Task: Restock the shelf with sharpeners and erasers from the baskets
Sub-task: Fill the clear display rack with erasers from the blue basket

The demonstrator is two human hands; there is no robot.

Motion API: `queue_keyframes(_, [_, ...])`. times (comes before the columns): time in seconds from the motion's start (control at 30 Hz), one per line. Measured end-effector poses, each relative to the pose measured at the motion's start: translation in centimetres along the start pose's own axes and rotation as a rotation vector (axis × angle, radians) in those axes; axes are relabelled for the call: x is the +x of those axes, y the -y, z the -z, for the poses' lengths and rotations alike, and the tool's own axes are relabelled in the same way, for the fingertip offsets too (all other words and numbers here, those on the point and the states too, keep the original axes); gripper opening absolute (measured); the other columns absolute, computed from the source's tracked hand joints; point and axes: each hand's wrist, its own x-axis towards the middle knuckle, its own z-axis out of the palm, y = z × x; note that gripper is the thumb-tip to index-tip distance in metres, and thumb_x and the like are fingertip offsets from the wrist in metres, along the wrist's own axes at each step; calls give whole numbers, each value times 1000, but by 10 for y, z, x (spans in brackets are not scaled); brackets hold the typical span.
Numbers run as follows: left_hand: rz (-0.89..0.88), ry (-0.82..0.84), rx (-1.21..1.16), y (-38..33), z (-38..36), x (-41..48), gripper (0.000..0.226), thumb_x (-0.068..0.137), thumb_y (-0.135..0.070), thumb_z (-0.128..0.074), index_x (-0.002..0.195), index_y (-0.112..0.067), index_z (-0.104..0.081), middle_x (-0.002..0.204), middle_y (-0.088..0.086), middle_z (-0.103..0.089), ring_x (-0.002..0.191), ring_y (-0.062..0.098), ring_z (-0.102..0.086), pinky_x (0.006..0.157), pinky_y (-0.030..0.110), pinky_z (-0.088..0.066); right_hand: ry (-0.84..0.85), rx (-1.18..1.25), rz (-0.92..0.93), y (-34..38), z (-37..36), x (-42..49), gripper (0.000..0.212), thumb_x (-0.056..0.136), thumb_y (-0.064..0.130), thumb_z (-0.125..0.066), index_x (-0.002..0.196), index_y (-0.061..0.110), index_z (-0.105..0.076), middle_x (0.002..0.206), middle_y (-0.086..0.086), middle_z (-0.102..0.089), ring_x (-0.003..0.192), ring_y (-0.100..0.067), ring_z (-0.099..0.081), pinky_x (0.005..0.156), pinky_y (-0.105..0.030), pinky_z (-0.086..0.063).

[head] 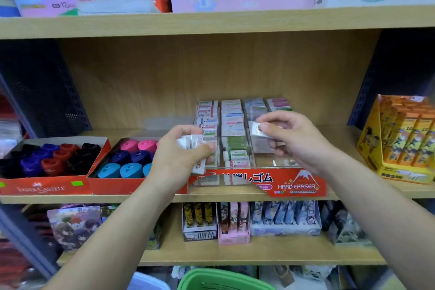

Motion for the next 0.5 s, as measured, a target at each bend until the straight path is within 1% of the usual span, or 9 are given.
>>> queue_keyframes(0.07, [2, -9, 8, -3, -5, 2, 43, 66, -42, -90, 102, -40, -67, 106, -1, -77, 102, 27, -73, 95, 55, -55, -79, -50, 4, 4, 28, -1, 17, 95, 5, -65, 106, 12, -75, 92, -13, -72, 70, -20, -63, 59, -27, -56])
queue_keyframes(0.13, [-5, -13, 14, -3, -11, 6, 48, 59, -50, -89, 102, -42, -67, 113, 0, -75, 113, 29, -68, 97, 53, -53, -130, -160, -19, 7, 53, -4, 22, 97, 3, -61, 109, 14, -75, 104, -12, -74, 82, -20, -73, 71, -27, -61])
queue_keyframes(0.2, [-18, -7, 37, -4, -18, 8, 38, 71, -40, -88, 102, -39, -66, 117, 1, -73, 118, 21, -63, 96, 37, -48, -154, -286, -34, 8, 71, -7, 21, 96, 4, -63, 105, 18, -77, 106, -5, -74, 86, -20, -75, 69, -25, -61])
queue_keyframes(0.27, [-32, 11, 49, -2, -25, 11, 31, 81, -28, -84, 105, -34, -65, 118, -4, -69, 109, 8, -61, 81, 17, -43, -158, -451, -18, 5, 80, -7, 15, 92, 8, -71, 97, 21, -78, 95, -1, -76, 80, -15, -74, 64, -24, -57])
queue_keyframes(0.3, [-41, 33, 45, -3, -29, 12, 30, 83, -25, -83, 105, -32, -64, 117, -5, -68, 104, 3, -60, 72, 11, -40, -151, -573, 9, 3, 82, -5, 11, 88, 13, -75, 92, 23, -78, 90, 4, -76, 79, -8, -71, 66, -22, -52])
queue_keyframes(0.33, [-49, 47, 42, -3, -34, 13, 29, 84, -24, -82, 105, -30, -64, 118, -5, -67, 104, 5, -59, 70, 10, -39, -130, -689, 31, 1, 82, -4, 9, 85, 17, -79, 87, 26, -77, 86, 9, -75, 78, -2, -69, 68, -19, -49])
queue_keyframes(0.43, [-63, 34, 77, -5, -46, 19, 29, 83, -27, -83, 103, -34, -63, 132, -2, -61, 125, 16, -51, 86, 25, -37, -51, -868, 45, -4, 81, 0, 10, 81, 23, -84, 78, 28, -76, 75, 15, -74, 73, 5, -66, 59, -7, -42])
queue_keyframes(0.47, [-61, 36, 85, -4, -49, 21, 29, 83, -28, -83, 103, -35, -63, 132, 1, -63, 126, 18, -53, 84, 26, -38, -27, -890, 39, -6, 80, 2, 10, 81, 24, -84, 77, 28, -76, 74, 15, -74, 72, 5, -66, 58, -6, -42])
queue_keyframes(0.5, [-60, 41, 94, -4, -52, 23, 29, 83, -30, -83, 102, -37, -62, 128, 5, -67, 124, 19, -56, 80, 23, -39, -4, -907, 32, -9, 80, 2, 10, 82, 24, -83, 76, 28, -76, 74, 15, -74, 72, 5, -66, 58, -5, -41])
